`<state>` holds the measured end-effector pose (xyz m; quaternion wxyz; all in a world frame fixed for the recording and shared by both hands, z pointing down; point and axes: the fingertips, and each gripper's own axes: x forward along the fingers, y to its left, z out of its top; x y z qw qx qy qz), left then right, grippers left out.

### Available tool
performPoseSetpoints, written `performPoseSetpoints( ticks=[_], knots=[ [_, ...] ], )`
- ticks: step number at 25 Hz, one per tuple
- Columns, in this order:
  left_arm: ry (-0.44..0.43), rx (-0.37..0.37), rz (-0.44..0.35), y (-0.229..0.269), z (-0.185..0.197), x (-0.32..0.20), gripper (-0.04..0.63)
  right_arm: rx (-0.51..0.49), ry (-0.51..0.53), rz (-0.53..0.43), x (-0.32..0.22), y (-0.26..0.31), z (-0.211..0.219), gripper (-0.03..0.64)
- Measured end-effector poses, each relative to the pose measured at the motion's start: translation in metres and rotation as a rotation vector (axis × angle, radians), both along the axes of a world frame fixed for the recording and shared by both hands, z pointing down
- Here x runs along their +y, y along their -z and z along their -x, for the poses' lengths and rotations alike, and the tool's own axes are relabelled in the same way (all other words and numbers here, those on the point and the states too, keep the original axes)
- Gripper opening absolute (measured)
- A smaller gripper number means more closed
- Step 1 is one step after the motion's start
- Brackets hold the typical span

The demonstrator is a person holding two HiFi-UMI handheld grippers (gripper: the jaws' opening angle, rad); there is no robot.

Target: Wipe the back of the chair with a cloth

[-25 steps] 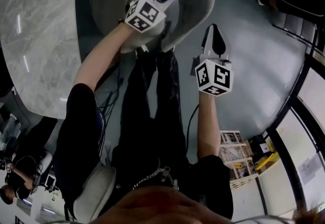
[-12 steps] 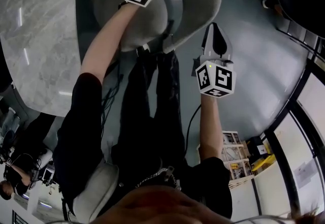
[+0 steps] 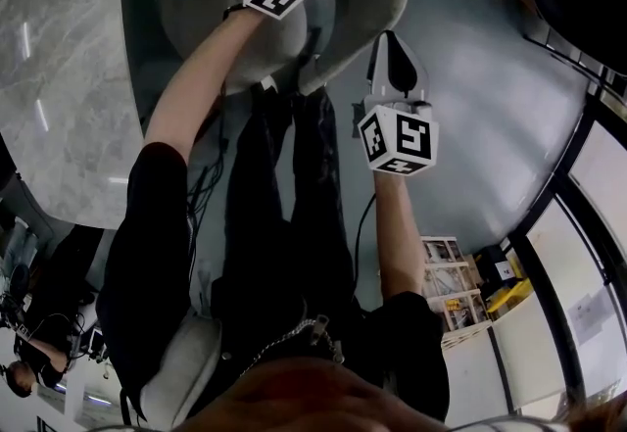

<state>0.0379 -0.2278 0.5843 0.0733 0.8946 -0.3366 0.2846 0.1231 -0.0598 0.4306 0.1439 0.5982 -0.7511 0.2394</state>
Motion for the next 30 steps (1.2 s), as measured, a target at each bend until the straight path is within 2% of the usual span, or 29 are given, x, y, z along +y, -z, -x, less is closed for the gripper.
performPoseSetpoints(
  ticks=[12, 30],
  knots=[
    [-0.072, 0.009, 0.017, -0.003, -0.026, 0.032, 0.114, 0.004, 0.005, 0.014, 0.006, -0.004, -0.003, 0.003],
    [-0.229, -0.027, 0.001, -0.01, -0.048, 0.091, 0.114, -0.032, -0.044, 0.039, 0.01, -0.018, -0.004, 0.003]
  ],
)
